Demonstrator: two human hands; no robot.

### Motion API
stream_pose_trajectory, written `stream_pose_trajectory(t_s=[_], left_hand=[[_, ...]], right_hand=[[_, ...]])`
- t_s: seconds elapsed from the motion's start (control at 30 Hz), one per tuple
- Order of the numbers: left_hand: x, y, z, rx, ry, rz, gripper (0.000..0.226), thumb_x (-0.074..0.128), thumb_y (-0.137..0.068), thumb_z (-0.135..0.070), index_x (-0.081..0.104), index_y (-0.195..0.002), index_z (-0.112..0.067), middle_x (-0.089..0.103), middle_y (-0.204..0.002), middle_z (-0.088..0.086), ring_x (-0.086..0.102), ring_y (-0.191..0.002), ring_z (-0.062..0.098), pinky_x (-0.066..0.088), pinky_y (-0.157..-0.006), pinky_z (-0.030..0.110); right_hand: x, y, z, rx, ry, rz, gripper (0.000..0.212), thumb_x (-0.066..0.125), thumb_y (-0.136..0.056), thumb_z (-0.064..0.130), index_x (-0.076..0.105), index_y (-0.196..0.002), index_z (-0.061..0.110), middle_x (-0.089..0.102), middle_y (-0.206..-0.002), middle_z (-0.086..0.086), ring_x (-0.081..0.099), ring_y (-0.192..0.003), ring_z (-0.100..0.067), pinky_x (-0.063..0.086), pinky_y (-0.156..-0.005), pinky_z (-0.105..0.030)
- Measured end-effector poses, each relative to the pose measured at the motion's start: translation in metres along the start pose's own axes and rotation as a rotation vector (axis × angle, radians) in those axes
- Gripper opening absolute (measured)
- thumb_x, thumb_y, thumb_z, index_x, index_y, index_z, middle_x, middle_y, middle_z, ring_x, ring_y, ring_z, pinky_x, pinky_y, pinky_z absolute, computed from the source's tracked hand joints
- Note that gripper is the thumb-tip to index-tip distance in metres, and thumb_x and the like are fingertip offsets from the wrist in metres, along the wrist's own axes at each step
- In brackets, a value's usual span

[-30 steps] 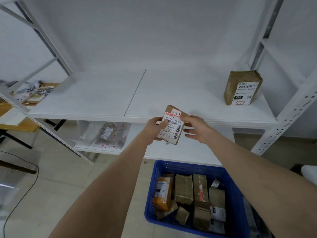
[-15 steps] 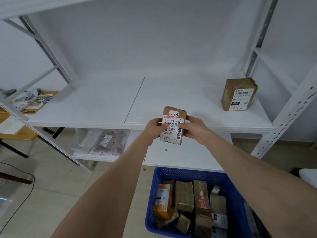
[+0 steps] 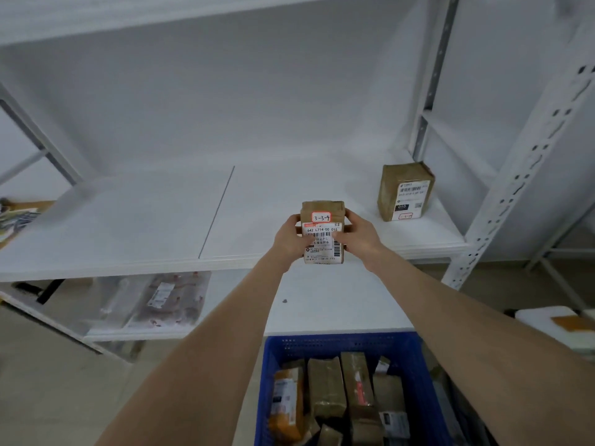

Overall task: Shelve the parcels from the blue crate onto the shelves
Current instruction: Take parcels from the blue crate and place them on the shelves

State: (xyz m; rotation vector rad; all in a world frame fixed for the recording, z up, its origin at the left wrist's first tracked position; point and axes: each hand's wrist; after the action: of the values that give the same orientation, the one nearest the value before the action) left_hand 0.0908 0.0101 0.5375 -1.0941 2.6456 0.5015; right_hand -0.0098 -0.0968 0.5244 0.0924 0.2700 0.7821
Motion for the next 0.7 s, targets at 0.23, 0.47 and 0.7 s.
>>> stream_pose_trajectory(t_s=[0.23, 0.47, 0.7], left_hand=[[0.053, -0.029, -0.015, 0.026, -0.068, -0.033, 0.044, 0.054, -0.09, -0.004, 0.045, -0.133, -0.009, 0.059, -0.123, 0.012, 0.059, -0.111, 0.03, 0.051, -0.093, 0.048], [0.102, -0.054, -0.023, 0.048, -0.148, -0.091, 0.042, 0.05, -0.09, -0.004, 0.052, -0.132, -0.011, 0.062, -0.12, 0.012, 0.061, -0.107, 0.029, 0.05, -0.094, 0.043], [0.12, -0.081, -0.012, 0.051, -0.193, -0.091, 0.045, 0.046, -0.096, -0.012, 0.044, -0.14, -0.017, 0.062, -0.123, 0.011, 0.058, -0.111, 0.029, 0.047, -0.097, 0.04]], right_hand=[[-0.04, -0.025, -0.013, -0.015, 0.206, -0.135, 0.063, 0.059, -0.091, 0.013, 0.036, -0.147, 0.032, 0.069, -0.108, -0.009, 0.064, -0.102, -0.025, 0.049, -0.092, -0.037], [-0.078, -0.057, -0.038, -0.078, 0.34, -0.202, 0.058, 0.055, -0.094, 0.01, 0.037, -0.147, 0.027, 0.066, -0.116, -0.009, 0.059, -0.109, -0.024, 0.043, -0.085, -0.026], [-0.081, -0.083, -0.061, -0.037, 0.445, -0.224, 0.057, 0.046, -0.097, 0.009, 0.031, -0.149, 0.027, 0.064, -0.116, -0.016, 0.058, -0.11, -0.033, 0.046, -0.09, -0.034]])
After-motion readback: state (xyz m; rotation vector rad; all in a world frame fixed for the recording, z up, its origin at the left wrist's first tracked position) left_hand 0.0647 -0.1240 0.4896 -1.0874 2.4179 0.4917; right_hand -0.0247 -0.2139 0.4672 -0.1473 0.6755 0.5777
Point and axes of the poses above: each hand's wrist, its own y-axis away from the middle knuckle, its own x-axis out of the palm, z = x × y
